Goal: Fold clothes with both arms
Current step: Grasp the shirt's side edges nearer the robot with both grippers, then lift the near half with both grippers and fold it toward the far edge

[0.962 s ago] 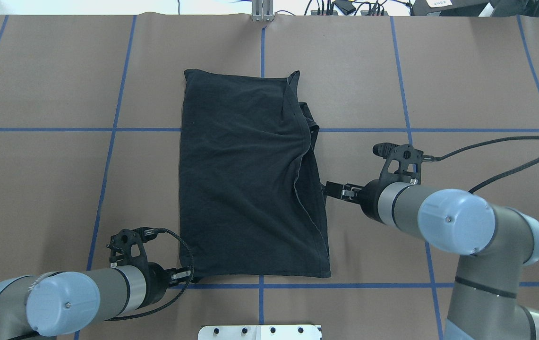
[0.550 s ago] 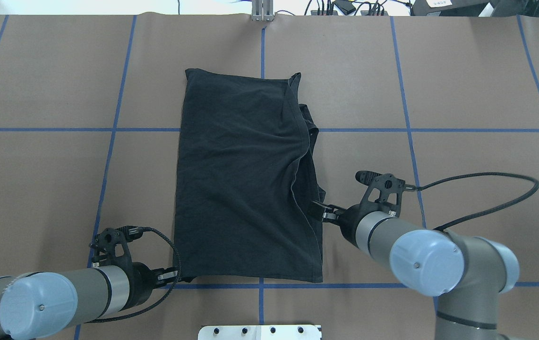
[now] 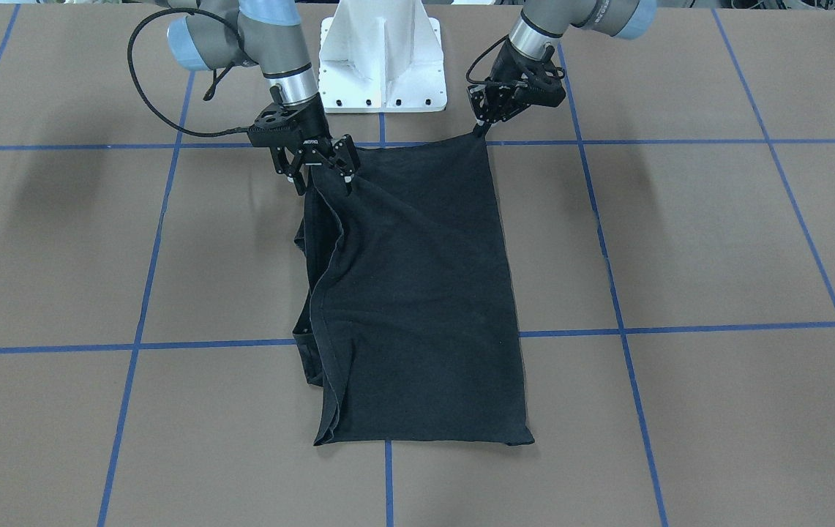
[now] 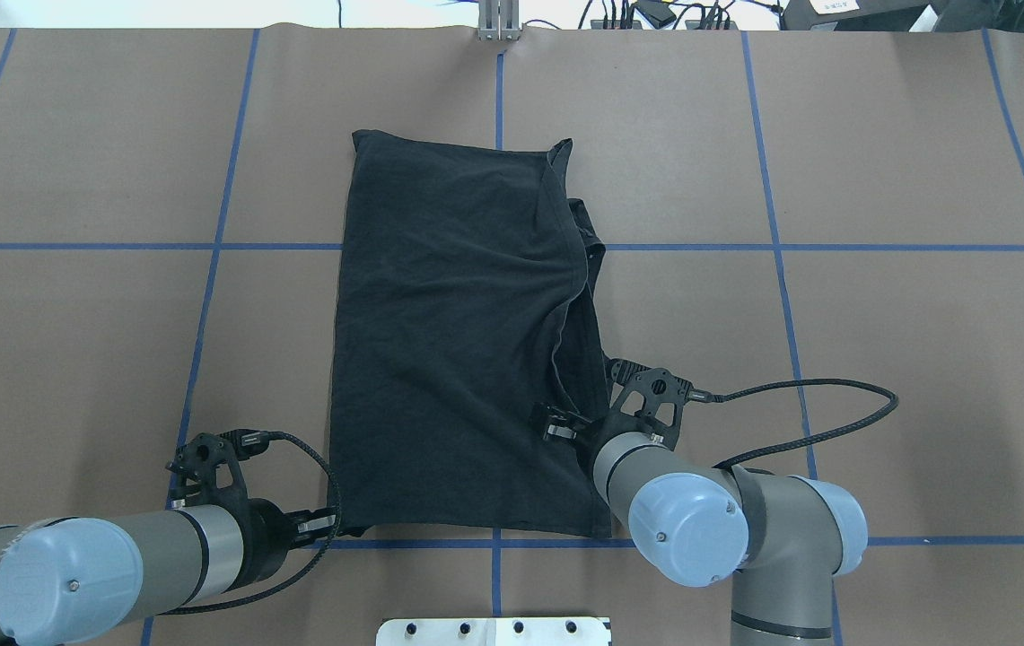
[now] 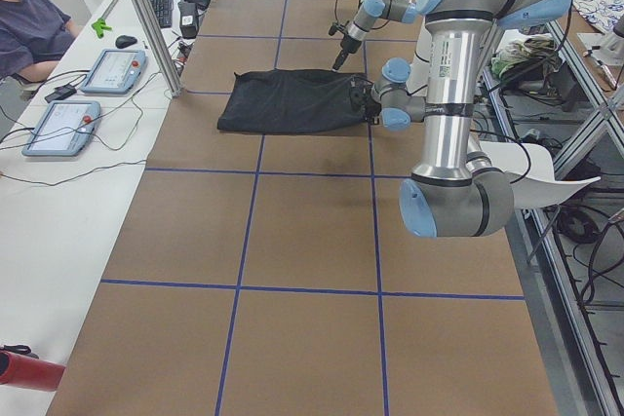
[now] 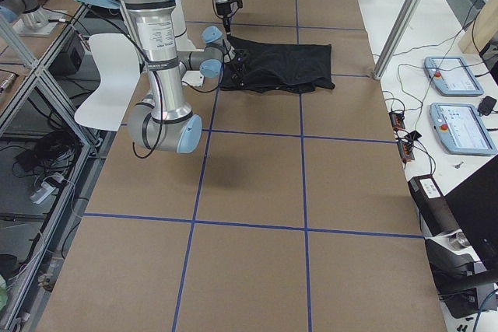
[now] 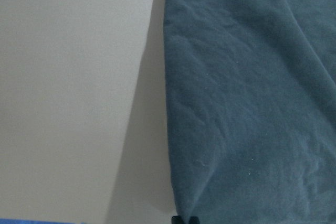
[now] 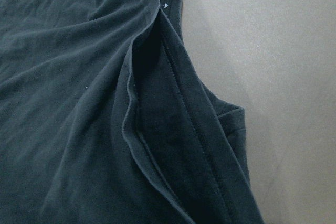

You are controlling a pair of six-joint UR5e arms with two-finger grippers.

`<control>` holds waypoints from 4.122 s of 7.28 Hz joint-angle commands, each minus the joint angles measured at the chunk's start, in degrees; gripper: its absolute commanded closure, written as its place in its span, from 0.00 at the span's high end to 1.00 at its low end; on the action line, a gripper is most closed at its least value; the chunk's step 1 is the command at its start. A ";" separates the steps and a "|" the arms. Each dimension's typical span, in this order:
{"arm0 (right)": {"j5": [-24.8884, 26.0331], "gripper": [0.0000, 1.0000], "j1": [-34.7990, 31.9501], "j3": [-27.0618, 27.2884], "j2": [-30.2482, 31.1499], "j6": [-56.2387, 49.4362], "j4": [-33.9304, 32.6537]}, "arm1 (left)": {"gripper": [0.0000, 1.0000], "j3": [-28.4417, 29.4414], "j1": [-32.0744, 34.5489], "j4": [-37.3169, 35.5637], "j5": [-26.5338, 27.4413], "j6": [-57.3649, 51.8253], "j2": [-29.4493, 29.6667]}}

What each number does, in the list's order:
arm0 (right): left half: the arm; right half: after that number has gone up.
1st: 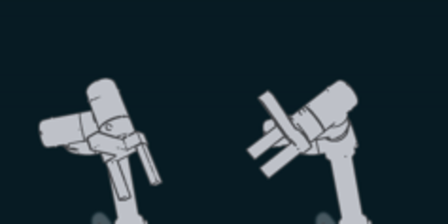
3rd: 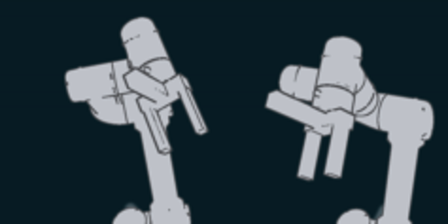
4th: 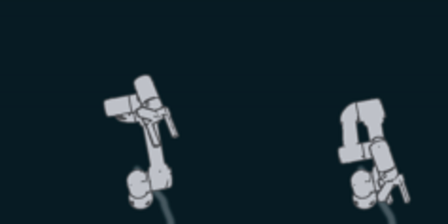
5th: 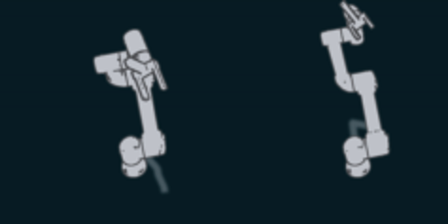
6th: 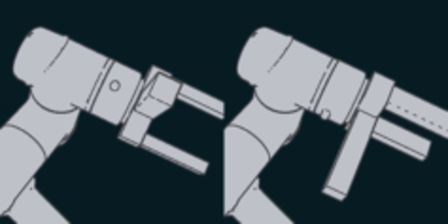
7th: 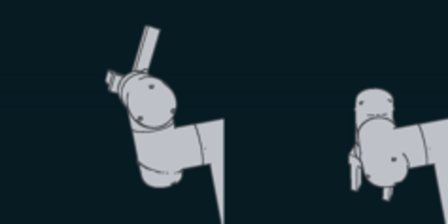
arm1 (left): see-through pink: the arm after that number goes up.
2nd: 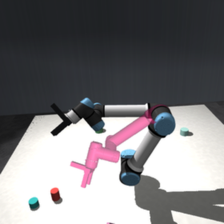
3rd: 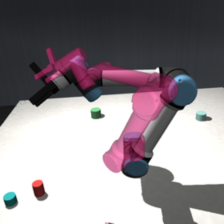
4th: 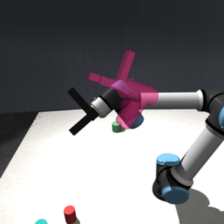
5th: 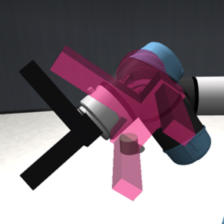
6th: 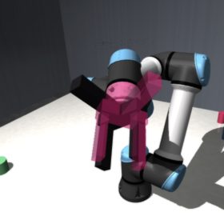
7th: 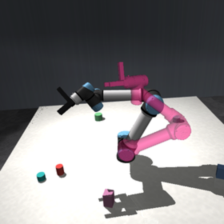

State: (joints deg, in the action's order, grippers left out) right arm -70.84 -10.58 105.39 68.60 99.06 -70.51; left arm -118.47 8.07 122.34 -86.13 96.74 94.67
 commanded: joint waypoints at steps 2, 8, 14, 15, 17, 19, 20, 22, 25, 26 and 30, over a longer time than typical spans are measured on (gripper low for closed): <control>0.09 0.82 0.12 -0.28 -2.14 0.26 -6.96 | 0.00 0.00 -0.07 0.00 0.00 0.03 0.34; 0.18 0.78 1.00 -1.32 -3.21 -0.01 -10.35 | 0.00 0.00 -0.08 0.09 -0.09 0.03 0.61; 0.79 0.00 0.65 -1.69 -3.74 0.35 -10.26 | 0.00 -0.09 0.01 0.09 -0.09 0.03 0.61; 0.53 0.00 0.04 -0.64 -3.57 0.09 -10.26 | 0.00 -0.18 0.01 0.09 -0.09 0.03 0.69; 0.18 0.00 -0.32 3.92 -1.65 -0.01 -10.35 | 0.00 -3.15 0.19 0.00 -0.44 -0.06 0.61; 0.27 0.00 0.99 11.98 3.79 -0.01 -12.70 | 0.00 -7.01 0.10 0.00 -0.35 0.73 0.17; 0.44 0.00 3.35 17.16 4.08 0.60 -18.29 | 0.00 -9.73 0.01 -0.09 -0.44 0.99 -0.18; 0.62 0.00 5.92 25.10 3.73 1.83 -25.61 | 0.00 -13.26 0.01 -0.52 -0.53 1.96 -0.45; 0.62 0.00 2.86 24.07 1.02 1.75 -25.73 | 0.00 -11.44 5.78 -6.58 -4.65 -1.00 5.68; 0.71 0.00 1.63 22.16 0.92 1.75 -25.64 | 0.00 -8.91 9.73 -8.68 -6.22 -3.20 9.18; 0.18 0.00 -5.31 10.65 -6.80 1.14 -25.46 | 0.00 6.63 22.58 -12.83 -9.14 -12.17 22.20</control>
State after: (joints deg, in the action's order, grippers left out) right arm -70.37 -13.52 119.72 64.35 100.44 -96.05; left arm -117.28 27.33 109.85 -95.06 87.07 113.27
